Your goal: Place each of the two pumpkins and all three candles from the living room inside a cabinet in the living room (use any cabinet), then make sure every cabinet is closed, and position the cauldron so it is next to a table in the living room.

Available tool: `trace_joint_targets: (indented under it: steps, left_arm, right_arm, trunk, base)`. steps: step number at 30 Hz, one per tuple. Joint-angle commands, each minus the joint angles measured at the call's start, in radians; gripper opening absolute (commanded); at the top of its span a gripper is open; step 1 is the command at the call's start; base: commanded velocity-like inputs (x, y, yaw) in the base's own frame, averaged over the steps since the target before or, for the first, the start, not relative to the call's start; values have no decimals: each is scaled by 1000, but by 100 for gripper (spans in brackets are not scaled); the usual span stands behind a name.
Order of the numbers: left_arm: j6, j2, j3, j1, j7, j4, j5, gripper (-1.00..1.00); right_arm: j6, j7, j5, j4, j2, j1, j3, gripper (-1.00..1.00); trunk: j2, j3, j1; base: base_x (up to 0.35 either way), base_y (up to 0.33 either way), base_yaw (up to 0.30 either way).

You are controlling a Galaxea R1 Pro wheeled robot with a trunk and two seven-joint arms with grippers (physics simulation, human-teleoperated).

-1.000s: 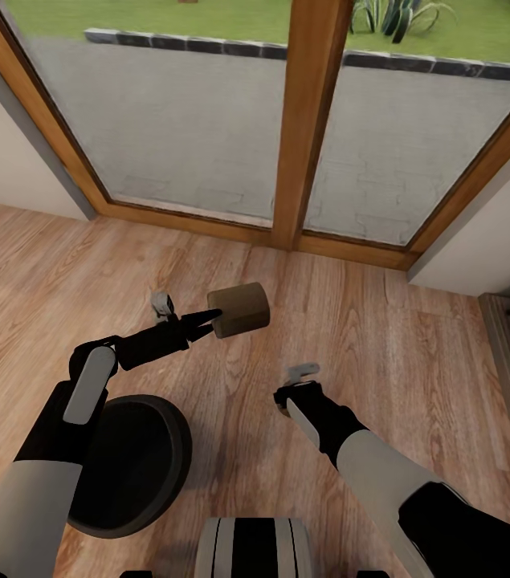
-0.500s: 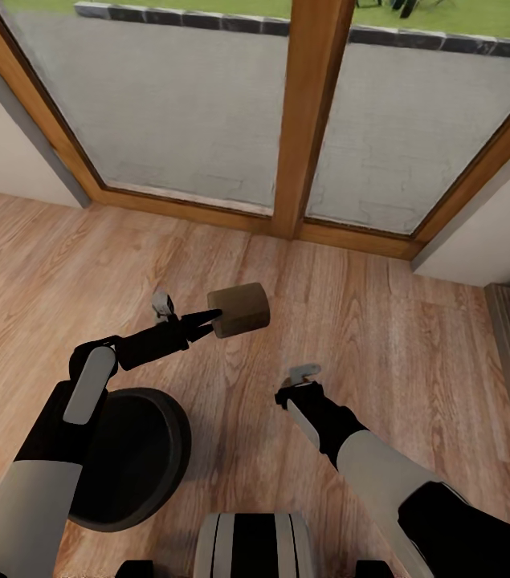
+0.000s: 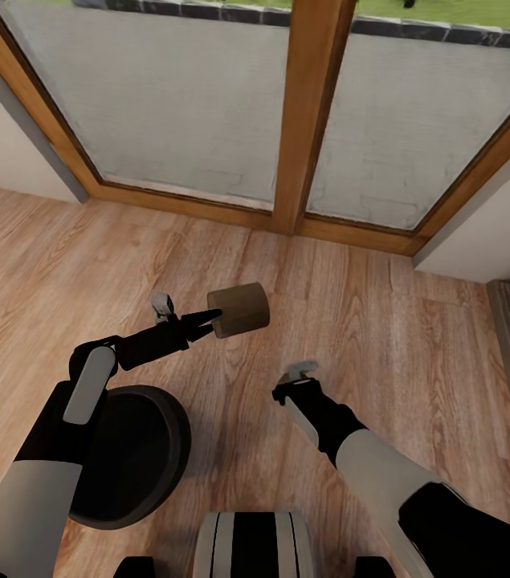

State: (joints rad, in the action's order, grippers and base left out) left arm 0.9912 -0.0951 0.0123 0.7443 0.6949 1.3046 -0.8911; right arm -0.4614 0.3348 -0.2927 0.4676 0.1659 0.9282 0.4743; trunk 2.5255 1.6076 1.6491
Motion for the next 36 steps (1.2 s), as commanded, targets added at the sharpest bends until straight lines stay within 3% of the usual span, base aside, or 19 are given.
trace_joint_targets:
  steps: [1,5,10,15,18,28,36]
  left_arm:
    - [1,0,0,0,0,0,-2,-100]
    - [0,0,0,0,0,-1,-2,-100]
    - [0,0,0,0,0,-1,-2,-100]
    - [0,0,0,0,0,-1,-2,-100]
    - [0,0,0,0,-2,-1,0,-100]
    - [0,0,0,0,-5,-1,0,-100]
    - [0,0,0,0,-6,-1,0,-100]
  right_arm:
    - [0,1,-5,8,-1,0,0,-100]
    - [-2,2,-6,15,-2,0,-1,-100]
    - [-62,2,-5,35,-3,0,-7,-100]
    - [-165,3,-5,130,-14,0,-78,-100]
    - [-191,3,-5,154,-19,0,-92,-100]
    - [-199,3,-4,190,-21,-2,-95,-100]
    - [-199,3,-3,249,-38,-9,-95,-100]
  trunk:
    - [0,0,0]
    - [0,0,0]
    - [0,0,0]
    - [0,0,0]
    - [0,0,0]
    - [0,0,0]
    - [0,0,0]
  base:
    - [0,0,0]
    - [0,0,0]
    - [0,0,0]
    - [0,0,0]
    - [0,0,0]
    - [0,0,0]
    - [0,0,0]
